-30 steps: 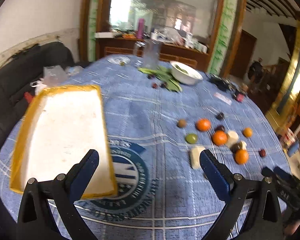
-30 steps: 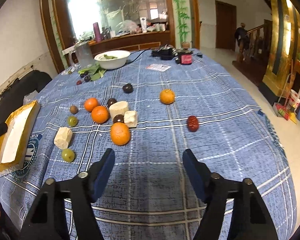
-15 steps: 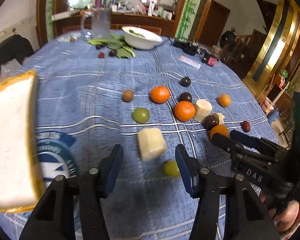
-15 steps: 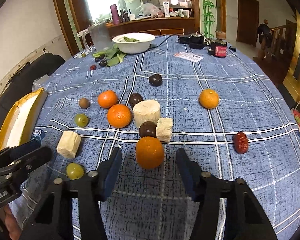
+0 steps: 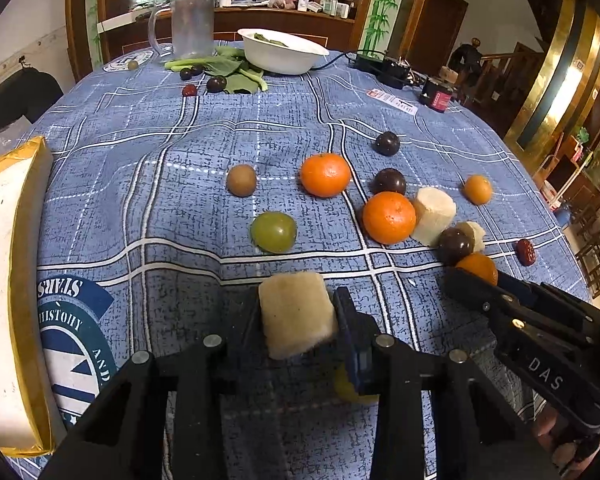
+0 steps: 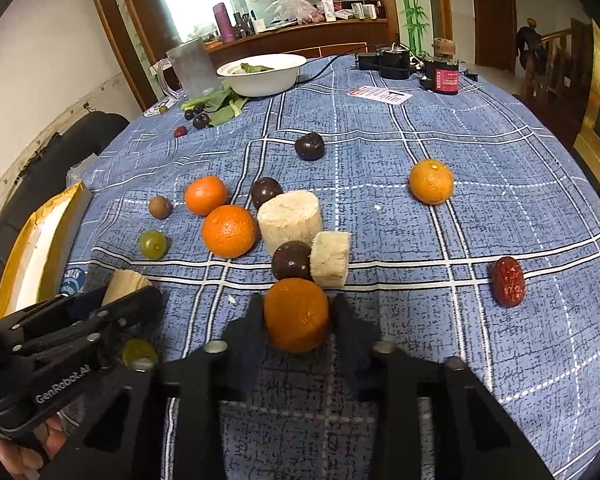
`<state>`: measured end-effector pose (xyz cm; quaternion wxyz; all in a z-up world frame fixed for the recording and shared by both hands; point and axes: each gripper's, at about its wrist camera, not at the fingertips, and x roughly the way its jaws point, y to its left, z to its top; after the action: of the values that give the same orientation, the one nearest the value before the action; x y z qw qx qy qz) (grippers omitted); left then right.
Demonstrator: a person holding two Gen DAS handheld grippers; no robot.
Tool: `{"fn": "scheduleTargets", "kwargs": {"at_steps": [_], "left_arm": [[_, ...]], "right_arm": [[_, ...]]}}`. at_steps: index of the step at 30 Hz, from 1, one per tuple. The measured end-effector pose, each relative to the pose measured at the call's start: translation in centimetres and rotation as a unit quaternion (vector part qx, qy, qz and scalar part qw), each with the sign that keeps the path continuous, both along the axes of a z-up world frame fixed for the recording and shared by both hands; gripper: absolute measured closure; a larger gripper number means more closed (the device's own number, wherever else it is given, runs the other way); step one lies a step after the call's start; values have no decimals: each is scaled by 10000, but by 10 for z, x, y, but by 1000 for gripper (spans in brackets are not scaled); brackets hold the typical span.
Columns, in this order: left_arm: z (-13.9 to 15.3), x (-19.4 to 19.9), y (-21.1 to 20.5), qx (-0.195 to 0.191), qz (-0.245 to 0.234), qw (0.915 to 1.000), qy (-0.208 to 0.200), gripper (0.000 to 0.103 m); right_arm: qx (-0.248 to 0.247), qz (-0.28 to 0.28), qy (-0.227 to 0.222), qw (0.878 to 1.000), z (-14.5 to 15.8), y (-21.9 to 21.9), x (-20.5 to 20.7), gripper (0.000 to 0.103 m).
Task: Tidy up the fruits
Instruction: 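Grasp a cream cube with the left tool while the right tool grasps an orange, then carry both items over the yellow-rimmed tray and open both tools to drop them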
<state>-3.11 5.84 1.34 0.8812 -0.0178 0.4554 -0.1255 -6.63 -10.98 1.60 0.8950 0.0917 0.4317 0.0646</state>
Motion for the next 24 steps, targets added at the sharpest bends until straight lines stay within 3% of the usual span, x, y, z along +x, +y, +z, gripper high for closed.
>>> {"fn": "scheduleTargets", "kwargs": {"at_steps": [10,24], "left_arm": [[32,-31,24,-170,278,9985,-451,69],[71,-60,124,-531,1016,9882,-1019,69]], "right_arm": [[320,-30,-157,9994,11,-8,-18,71],[163,341,-269,9989,30,42,-56,71]]}}
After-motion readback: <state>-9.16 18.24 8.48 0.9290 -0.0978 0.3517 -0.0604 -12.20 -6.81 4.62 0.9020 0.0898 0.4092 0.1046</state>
